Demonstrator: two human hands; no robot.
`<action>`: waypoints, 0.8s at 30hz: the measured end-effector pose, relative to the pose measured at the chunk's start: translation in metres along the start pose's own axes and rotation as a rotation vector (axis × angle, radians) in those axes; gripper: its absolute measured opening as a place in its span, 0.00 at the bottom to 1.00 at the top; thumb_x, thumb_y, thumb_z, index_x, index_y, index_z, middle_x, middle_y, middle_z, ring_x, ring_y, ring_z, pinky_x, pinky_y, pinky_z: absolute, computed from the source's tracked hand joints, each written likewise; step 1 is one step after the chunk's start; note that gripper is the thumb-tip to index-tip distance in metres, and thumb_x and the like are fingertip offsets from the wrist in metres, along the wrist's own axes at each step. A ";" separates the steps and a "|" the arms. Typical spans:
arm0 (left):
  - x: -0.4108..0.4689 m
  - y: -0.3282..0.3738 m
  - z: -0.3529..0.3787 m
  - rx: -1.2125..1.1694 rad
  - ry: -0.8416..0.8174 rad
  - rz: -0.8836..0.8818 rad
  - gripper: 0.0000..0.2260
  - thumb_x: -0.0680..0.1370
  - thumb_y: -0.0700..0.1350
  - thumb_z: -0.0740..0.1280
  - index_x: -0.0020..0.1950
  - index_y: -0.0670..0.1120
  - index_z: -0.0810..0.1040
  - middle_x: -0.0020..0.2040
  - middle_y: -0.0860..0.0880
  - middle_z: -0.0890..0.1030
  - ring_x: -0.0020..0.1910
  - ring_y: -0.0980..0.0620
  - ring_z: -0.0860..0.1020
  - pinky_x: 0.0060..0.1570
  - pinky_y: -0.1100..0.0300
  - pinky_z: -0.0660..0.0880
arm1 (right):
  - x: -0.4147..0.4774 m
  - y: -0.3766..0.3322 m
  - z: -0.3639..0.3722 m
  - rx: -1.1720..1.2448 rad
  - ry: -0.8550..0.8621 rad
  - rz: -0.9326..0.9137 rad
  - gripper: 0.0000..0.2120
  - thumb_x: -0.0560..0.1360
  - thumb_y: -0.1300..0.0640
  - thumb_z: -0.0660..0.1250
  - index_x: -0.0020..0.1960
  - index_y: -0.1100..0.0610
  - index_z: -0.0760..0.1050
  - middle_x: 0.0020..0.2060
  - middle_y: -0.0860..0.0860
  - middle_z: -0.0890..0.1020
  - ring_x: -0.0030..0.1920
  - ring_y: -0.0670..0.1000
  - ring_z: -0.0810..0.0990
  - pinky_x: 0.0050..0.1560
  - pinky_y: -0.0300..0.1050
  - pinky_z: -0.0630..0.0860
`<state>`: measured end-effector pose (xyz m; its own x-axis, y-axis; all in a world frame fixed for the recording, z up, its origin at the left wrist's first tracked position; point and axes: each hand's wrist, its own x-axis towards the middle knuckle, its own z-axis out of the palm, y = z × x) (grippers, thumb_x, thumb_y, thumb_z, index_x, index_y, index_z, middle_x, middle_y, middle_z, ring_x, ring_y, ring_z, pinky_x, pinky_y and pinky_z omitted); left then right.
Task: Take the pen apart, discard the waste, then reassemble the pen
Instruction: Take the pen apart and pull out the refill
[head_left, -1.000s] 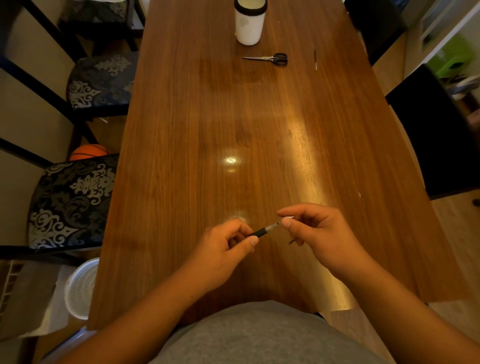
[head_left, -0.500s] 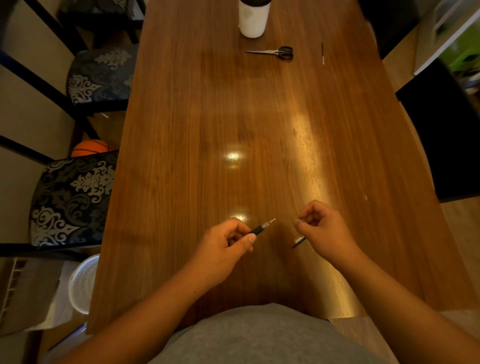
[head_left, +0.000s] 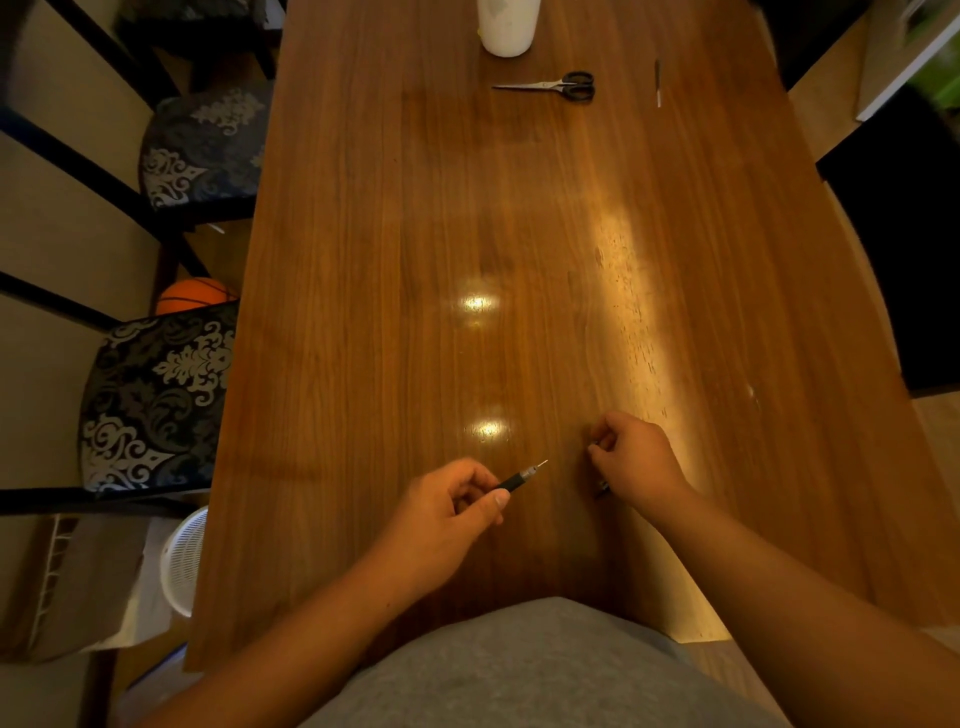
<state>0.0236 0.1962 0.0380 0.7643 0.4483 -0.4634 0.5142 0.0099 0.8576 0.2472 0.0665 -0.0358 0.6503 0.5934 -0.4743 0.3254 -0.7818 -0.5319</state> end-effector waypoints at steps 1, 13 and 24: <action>0.000 -0.001 0.001 0.004 -0.001 -0.001 0.04 0.77 0.49 0.67 0.45 0.59 0.78 0.42 0.53 0.84 0.39 0.49 0.81 0.38 0.57 0.77 | 0.002 0.000 0.001 -0.007 0.004 -0.002 0.05 0.73 0.60 0.68 0.45 0.51 0.76 0.35 0.45 0.78 0.37 0.44 0.77 0.31 0.38 0.71; 0.000 -0.005 0.010 0.007 -0.009 -0.012 0.03 0.77 0.51 0.67 0.45 0.59 0.78 0.42 0.52 0.85 0.38 0.50 0.81 0.38 0.56 0.78 | 0.006 0.011 0.007 -0.012 -0.025 0.000 0.08 0.73 0.62 0.68 0.47 0.50 0.76 0.37 0.45 0.78 0.39 0.46 0.78 0.32 0.38 0.71; -0.002 -0.003 0.020 -0.028 -0.006 -0.041 0.05 0.78 0.47 0.66 0.45 0.58 0.78 0.41 0.51 0.85 0.34 0.56 0.78 0.37 0.59 0.76 | -0.071 -0.008 -0.006 0.363 -0.117 0.102 0.04 0.74 0.56 0.71 0.46 0.49 0.78 0.38 0.49 0.81 0.35 0.45 0.78 0.31 0.34 0.72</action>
<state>0.0285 0.1777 0.0314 0.7455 0.4417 -0.4992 0.5338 0.0528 0.8439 0.2029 0.0292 0.0063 0.5774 0.5505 -0.6030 -0.0145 -0.7315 -0.6817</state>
